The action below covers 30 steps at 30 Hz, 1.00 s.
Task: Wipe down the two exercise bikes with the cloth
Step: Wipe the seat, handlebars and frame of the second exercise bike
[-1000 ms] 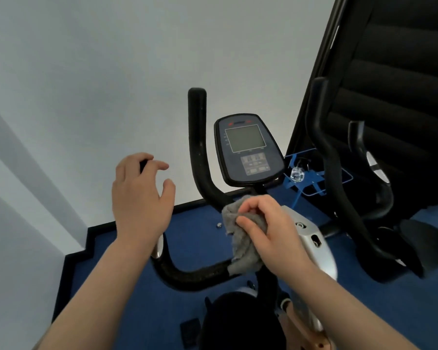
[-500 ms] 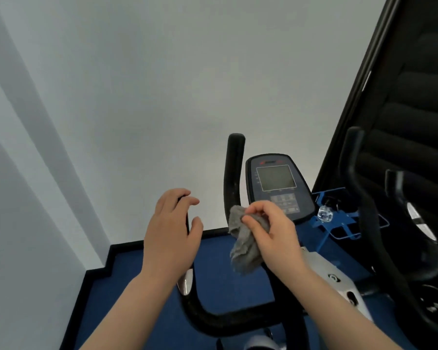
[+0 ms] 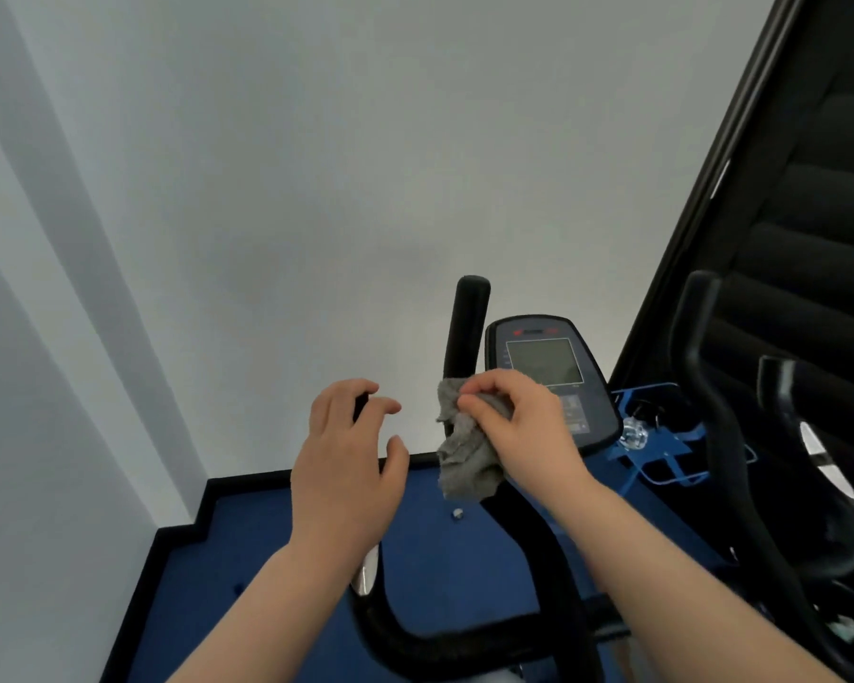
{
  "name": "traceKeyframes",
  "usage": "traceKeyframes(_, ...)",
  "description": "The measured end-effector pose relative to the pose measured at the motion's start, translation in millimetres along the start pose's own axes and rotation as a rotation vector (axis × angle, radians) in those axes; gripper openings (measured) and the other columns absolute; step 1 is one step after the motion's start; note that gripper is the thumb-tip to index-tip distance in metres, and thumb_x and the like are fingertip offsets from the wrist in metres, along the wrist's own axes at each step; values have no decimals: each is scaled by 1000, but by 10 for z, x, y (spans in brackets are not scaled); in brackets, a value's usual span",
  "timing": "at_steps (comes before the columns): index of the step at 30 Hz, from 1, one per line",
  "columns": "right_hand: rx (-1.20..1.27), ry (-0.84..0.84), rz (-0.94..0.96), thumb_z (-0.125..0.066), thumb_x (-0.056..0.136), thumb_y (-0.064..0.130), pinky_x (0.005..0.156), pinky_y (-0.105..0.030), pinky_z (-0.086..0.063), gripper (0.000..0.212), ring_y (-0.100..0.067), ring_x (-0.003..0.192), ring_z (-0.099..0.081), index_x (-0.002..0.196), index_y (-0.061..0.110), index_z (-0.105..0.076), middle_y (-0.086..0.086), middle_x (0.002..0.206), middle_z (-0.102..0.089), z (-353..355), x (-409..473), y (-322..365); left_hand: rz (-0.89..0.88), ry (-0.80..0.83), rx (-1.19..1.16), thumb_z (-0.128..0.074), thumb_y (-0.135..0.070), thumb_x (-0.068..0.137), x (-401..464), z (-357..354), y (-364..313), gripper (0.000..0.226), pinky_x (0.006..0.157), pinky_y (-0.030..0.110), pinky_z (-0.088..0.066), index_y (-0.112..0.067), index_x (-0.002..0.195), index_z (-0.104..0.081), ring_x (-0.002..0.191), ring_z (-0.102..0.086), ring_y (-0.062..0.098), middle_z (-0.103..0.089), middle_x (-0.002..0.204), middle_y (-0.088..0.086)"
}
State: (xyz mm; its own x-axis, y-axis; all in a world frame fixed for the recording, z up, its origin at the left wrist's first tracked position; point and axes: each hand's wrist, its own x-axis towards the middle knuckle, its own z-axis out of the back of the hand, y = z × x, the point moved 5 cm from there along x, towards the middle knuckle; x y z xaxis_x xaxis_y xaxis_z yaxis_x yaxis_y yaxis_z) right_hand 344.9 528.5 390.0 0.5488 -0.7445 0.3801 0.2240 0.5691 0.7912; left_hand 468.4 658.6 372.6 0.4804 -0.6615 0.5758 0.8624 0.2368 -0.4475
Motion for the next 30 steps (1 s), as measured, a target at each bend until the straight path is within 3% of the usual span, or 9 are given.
traceKeyframes(3, -67, 249, -73, -71, 81, 23, 77, -19, -47, 4, 0, 83, -62, 79, 26, -70, 12, 83, -69, 106, -112, -17, 0, -10, 9, -65, -15, 77, 1, -11, -3, 24, 53, 19, -40, -18, 101, -64, 117, -39, 14, -53, 116, -1)
traceKeyframes(5, -130, 278, -43, -72, 81, 22, 78, -19, -46, 3, 1, 83, -61, 81, 24, -71, 12, 83, -69, 150, -156, 57, -17, -7, 10, -64, -15, 77, 0, -8, 17, 24, 51, 15, -36, -19, 101, -63, 117, -38, 13, -52, 117, -3)
traceKeyframes(9, -51, -143, 226, -67, 83, 12, 79, -9, -39, 11, 4, 88, -54, 84, 22, -65, 10, 90, -60, 444, 92, 499, -44, 6, 1, -64, -15, 78, -6, 4, 50, 22, 47, 16, -40, -20, 100, -63, 118, -37, 10, -50, 120, -5)
traceKeyframes(11, -54, -254, 315, -65, 85, 10, 83, -6, -35, 12, 8, 92, -51, 87, 22, -63, 11, 95, -54, 546, 343, 720, -39, 8, -1, -64, -15, 78, -8, 13, 46, 21, 46, 16, -41, -21, 99, -63, 118, -37, 9, -50, 121, -6)
traceKeyframes(16, -193, -173, 161, -55, 92, 24, 87, -32, -46, 14, -15, 96, -57, 96, 16, -66, -1, 99, -62, 328, 674, 662, -46, 6, -14, -64, -16, 78, -17, 18, 57, 21, 46, 13, -38, -22, 98, -63, 118, -38, 7, -50, 122, -8)
traceKeyframes(19, -126, -208, 149, -61, 89, 29, 78, -22, -41, 14, -9, 88, -56, 93, 18, -66, -1, 95, -62, 336, 647, 593, -51, -3, -16, -64, -16, 78, -18, 12, 51, 19, 45, 11, -36, -21, 96, -63, 118, -38, 8, -51, 121, -7)
traceKeyframes(23, -120, -319, 176, -66, 85, 19, 74, -14, -40, 3, -5, 82, -54, 85, 17, -67, 3, 89, -61, 416, 542, 610, -35, -8, -10, -66, -15, 77, -2, -12, 28, 18, 45, 14, -36, -21, 94, -64, 117, -38, 9, -52, 119, -5)
traceKeyframes(27, -54, -293, 75, -69, 82, 15, 73, -17, -42, 4, -1, 78, -56, 81, 17, -66, 4, 83, -64, 317, 244, 359, -37, -6, -7, -66, -16, 77, -10, -16, 43, 18, 44, 15, -38, -21, 94, -64, 117, -38, 10, -52, 119, -6)
traceKeyframes(30, 105, -365, 80, -67, 84, 16, 74, -21, -46, 7, -4, 83, -59, 87, 22, -65, 6, 90, -66, 395, 341, 388, -46, -1, 2, -66, -16, 77, -2, -13, 49, 18, 44, 18, -42, -21, 94, -64, 117, -38, 10, -52, 120, -5)
